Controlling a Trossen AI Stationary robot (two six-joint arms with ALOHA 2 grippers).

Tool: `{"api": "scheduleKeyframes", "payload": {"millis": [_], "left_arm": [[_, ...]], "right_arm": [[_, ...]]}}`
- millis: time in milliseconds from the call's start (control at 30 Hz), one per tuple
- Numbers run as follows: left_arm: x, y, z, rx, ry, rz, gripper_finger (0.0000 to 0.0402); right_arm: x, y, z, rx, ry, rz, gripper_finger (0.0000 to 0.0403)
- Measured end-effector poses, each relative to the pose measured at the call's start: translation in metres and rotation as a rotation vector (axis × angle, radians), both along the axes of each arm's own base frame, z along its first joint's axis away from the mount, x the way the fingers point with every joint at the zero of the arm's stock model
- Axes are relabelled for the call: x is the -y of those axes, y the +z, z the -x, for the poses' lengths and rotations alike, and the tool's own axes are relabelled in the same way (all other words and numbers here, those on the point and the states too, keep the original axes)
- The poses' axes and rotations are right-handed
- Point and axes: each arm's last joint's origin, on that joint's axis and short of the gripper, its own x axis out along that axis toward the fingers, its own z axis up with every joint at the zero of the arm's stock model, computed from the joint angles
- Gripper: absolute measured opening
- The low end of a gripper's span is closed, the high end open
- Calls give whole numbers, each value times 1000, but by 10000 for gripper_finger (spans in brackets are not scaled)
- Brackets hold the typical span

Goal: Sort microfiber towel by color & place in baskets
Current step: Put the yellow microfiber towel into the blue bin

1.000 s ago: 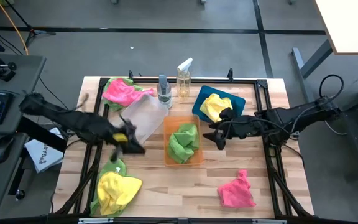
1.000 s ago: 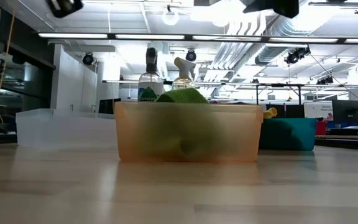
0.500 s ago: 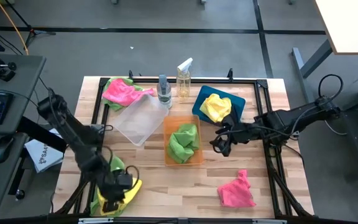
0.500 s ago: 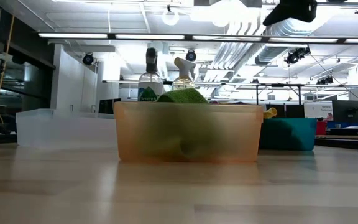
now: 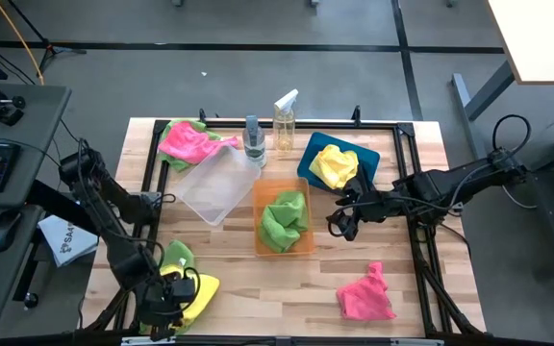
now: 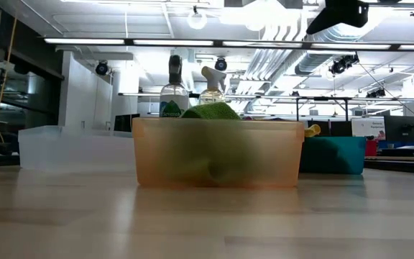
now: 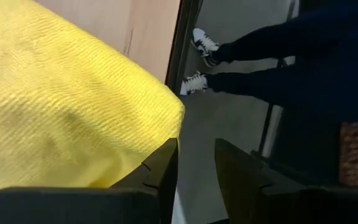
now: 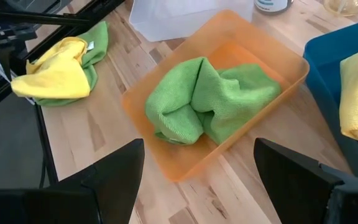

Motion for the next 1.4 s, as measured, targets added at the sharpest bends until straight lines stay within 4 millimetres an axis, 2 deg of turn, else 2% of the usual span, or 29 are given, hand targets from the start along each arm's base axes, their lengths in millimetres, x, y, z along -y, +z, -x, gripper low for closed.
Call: {"api": "scheduleKeyframes", "payload": {"millis": [533, 633, 733, 867, 1033, 1233, 1400], "left_arm": [[12, -42, -7, 5, -118, -206, 92], [11, -45, -10, -14, -92, -201, 70], [9, -39, -14, 3, -70, -169, 16], [-4, -13, -23, 73, -20, -123, 3], [-39, 57, -41, 336, 70, -107, 1], [-101, 138, -74, 707, 163, -278, 0], [-155, 175, -107, 905, 144, -546, 0]], "right_arm": [[1, 0, 0, 3, -30, 22, 300], [2, 0, 0, 5, -44, 23, 299], [2, 0, 0, 10, -55, 29, 299], [1, 3, -2, 55, -56, 16, 299], [0, 22, -5, 230, -15, 4, 299], [5, 59, 8, 506, 13, 28, 299], [16, 85, 27, 680, -61, 142, 299]]}}
